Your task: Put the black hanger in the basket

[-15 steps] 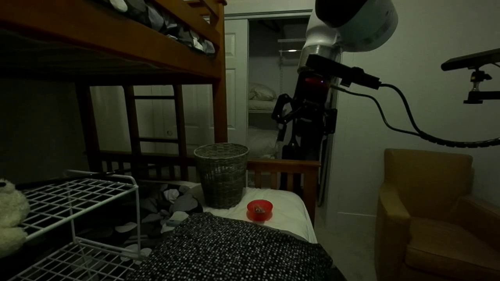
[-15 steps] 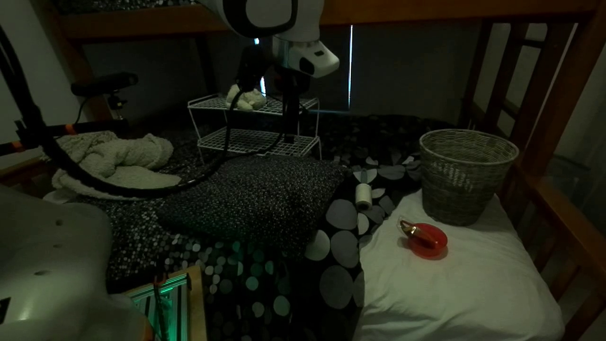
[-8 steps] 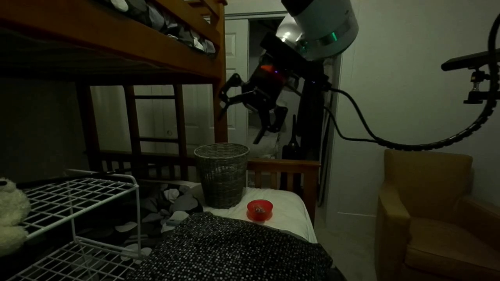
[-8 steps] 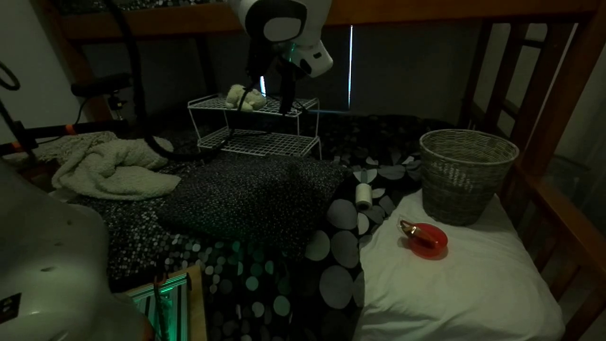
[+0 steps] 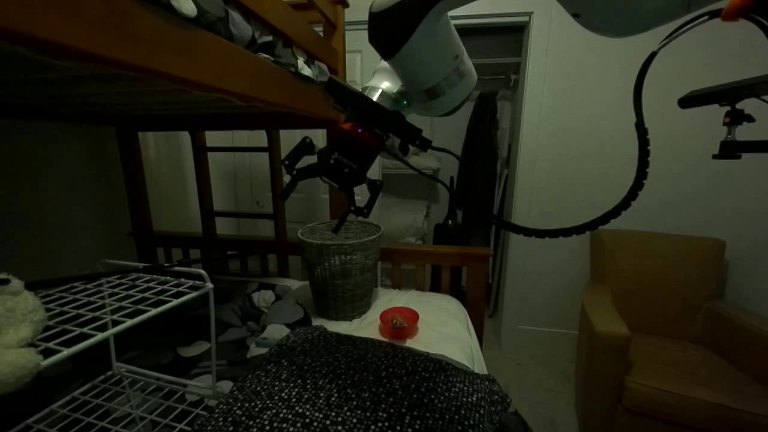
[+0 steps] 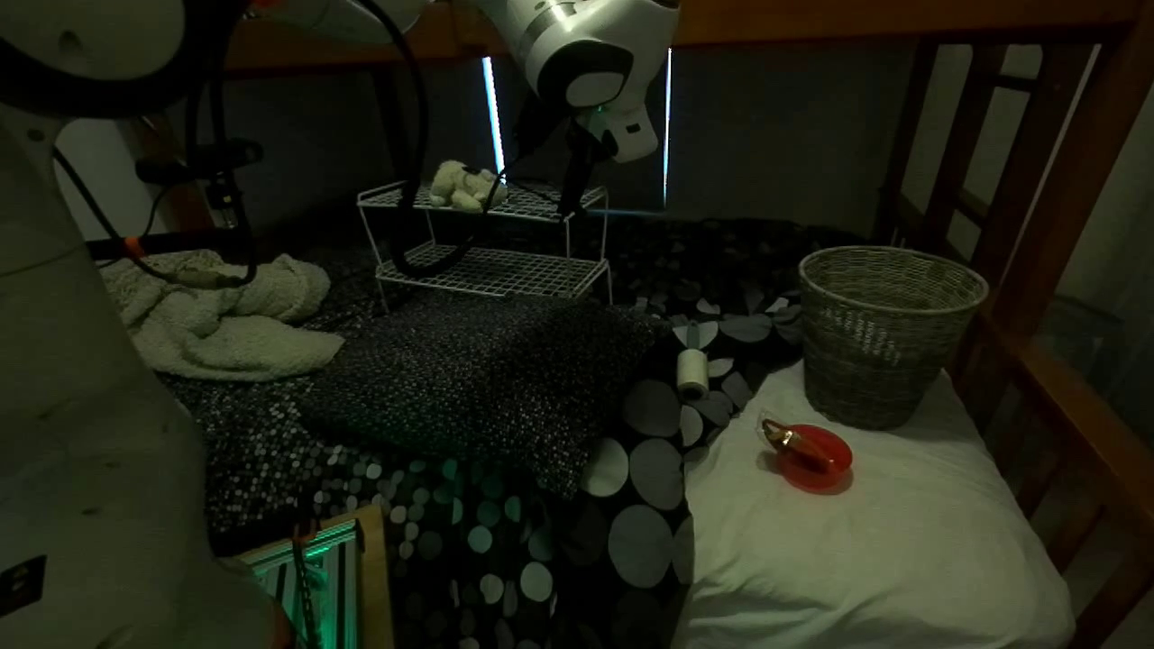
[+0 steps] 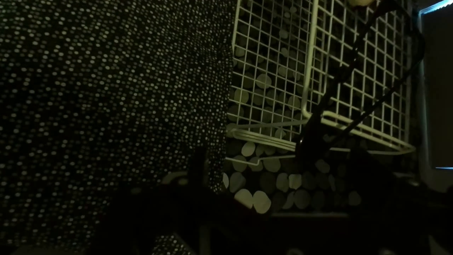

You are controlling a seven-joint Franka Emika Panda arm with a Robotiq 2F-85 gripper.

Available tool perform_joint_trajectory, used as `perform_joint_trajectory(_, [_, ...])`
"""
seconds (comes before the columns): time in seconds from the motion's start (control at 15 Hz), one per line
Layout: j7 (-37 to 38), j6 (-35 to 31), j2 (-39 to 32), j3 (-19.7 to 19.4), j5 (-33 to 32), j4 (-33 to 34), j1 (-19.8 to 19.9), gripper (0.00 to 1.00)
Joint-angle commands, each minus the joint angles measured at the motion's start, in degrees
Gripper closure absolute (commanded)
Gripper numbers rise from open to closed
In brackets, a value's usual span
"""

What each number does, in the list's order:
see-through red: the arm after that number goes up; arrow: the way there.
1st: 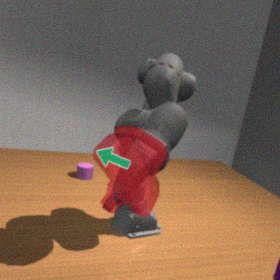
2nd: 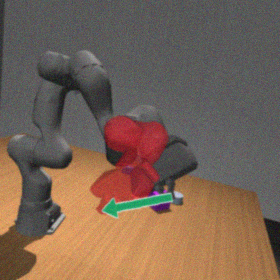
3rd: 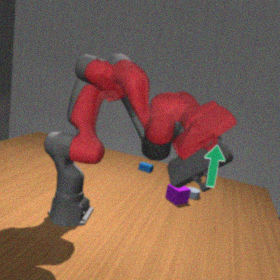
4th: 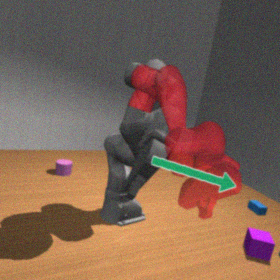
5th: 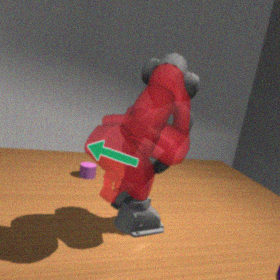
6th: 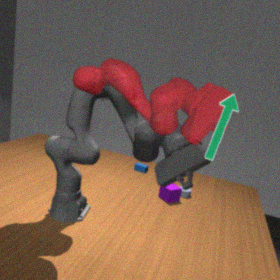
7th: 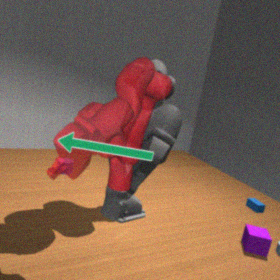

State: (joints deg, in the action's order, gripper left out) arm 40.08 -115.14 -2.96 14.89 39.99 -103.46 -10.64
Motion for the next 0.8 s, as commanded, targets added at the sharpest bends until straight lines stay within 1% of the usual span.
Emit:
perform_joint_trajectory(0.0, [2.4, -1.9, -1.5, -0.3, 1.7, 0.0, -1.7, 0.0])
perform_joint_trajectory(0.2, [6.9, -3.3, -4.0, 0.1, 1.5, 0.5, -3.3, 0.0])
perform_joint_trajectory(0.33, [9.2, -5.5, -5.1, 0.0, 0.8, 0.8, -4.3, 0.0])
perform_joint_trajectory(0.4, [9.0, -6.3, -5.8, 0.1, 1.8, 1.0, -4.7, 0.03])
perform_joint_trajectory(0.67, [10.1, -6.9, -8.1, 0.2, 0.8, 2.5, -6.0, 0.18])
perform_joint_trajectory(0.73, [9.6, -7.4, -8.8, 0.2, 1.2, 2.9, -6.2, 0.15])
